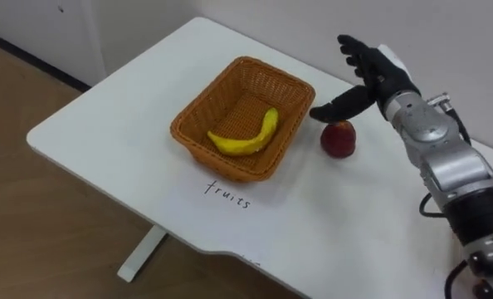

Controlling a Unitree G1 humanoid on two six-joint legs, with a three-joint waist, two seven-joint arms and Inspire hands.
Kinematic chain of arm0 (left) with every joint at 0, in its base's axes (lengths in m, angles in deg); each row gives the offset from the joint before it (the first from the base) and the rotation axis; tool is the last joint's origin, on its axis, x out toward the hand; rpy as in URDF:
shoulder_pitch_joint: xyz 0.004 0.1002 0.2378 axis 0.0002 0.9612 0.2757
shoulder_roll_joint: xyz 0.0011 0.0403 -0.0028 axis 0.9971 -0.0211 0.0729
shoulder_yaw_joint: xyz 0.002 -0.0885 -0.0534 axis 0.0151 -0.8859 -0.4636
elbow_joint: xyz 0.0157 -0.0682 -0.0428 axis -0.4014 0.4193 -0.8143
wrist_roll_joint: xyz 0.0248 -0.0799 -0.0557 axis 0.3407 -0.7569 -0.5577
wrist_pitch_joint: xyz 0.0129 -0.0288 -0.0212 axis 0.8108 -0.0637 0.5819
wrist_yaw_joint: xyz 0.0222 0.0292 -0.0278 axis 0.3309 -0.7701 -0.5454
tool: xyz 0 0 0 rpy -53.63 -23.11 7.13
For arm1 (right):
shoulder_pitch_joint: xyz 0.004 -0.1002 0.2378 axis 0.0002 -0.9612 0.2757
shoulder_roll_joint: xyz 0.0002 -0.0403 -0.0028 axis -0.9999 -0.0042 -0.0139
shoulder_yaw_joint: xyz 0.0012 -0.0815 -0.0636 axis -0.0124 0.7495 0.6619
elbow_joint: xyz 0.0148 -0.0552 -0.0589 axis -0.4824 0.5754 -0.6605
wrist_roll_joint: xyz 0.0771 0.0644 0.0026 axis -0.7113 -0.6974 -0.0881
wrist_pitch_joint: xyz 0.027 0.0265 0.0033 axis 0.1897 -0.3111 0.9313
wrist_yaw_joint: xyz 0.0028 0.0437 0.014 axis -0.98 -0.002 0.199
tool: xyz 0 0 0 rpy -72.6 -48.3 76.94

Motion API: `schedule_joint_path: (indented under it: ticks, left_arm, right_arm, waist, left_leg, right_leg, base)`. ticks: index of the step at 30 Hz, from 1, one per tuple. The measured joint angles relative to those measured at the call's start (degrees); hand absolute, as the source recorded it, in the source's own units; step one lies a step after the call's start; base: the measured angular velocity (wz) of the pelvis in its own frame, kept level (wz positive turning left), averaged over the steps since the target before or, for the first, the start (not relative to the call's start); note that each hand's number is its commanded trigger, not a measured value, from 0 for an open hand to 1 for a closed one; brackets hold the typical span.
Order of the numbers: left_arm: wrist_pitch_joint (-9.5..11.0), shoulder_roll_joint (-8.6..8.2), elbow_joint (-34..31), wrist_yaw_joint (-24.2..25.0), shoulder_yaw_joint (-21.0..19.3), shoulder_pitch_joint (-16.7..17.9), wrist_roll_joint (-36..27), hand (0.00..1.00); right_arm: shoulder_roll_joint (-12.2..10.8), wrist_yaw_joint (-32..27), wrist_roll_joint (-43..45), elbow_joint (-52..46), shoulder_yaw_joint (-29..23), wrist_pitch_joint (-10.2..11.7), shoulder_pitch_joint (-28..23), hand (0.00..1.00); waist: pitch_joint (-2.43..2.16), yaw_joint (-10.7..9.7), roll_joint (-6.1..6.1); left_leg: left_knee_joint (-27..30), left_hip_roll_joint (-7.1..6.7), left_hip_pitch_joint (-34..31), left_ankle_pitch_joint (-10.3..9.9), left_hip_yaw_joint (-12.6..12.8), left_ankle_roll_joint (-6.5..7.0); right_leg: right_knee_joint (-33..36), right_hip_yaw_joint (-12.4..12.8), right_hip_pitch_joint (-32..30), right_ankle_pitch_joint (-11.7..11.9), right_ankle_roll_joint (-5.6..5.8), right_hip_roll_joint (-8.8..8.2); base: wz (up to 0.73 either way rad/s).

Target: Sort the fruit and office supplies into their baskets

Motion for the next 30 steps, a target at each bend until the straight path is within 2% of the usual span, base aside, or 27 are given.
schedule_joint_path:
  ticks: [2,9,12,18,30]
  left_arm:
    - [-0.01,-0.38,-0.04,-0.04,-0.01,-0.15,0.00,0.00]
    - [0.00,-1.44,-0.29,-0.55,1.16,0.14,0.02,0.00]
    - [0.00,-1.96,-0.27,-0.59,1.18,0.10,0.08,0.00]
    - [-0.02,-2.16,-0.27,-0.66,1.18,0.27,0.70,0.00]
    - [-0.16,-2.35,-0.28,-1.64,1.20,0.87,0.72,0.00]
  right_arm:
    - [-0.37,-0.28,-0.17,0.16,0.00,0.16,-0.08,0.00]
    - [-3.35,-5.42,-0.81,2.01,-2.78,2.61,-1.65,0.00]
    - [-5.05,-8.03,-1.48,2.81,-4.61,2.64,-1.69,0.00]
    - [-5.19,-11.60,-4.93,3.58,-4.66,3.34,-1.76,0.00]
    - [-5.19,-12.35,-7.36,6.61,-4.66,4.20,-1.76,0.00]
  waist:
    - [0.07,-0.62,0.36]
    - [-0.53,-1.07,1.91]
    - [-0.88,-1.07,2.51]
    - [-0.92,-1.19,2.88]
    - [-0.81,-1.09,3.09]
  left_leg:
    - [0.36,-0.24,-0.52,-0.01,-0.52,0.05]
    - [0.20,-0.40,-0.54,0.21,-1.29,0.31]
    - [0.18,-0.41,-0.50,0.22,-1.33,0.32]
    - [0.13,-0.40,-0.48,0.23,-1.33,0.30]
    - [0.15,-0.45,-0.76,0.28,-1.42,0.24]
  right_leg:
    - [-0.03,-0.08,-0.15,0.03,-0.02,-0.12]
    - [-0.02,-1.44,-0.03,0.00,0.05,-0.36]
    - [-0.03,-1.67,-0.02,0.00,0.06,-0.39]
    - [-0.04,-2.22,0.14,-0.02,0.09,-0.43]
    - [-0.04,-2.32,-0.04,-0.02,0.09,-0.47]
  base:
    - [0.13]
    - [0.06]
    - [0.01]
    - [0.00]
    - [0.00]
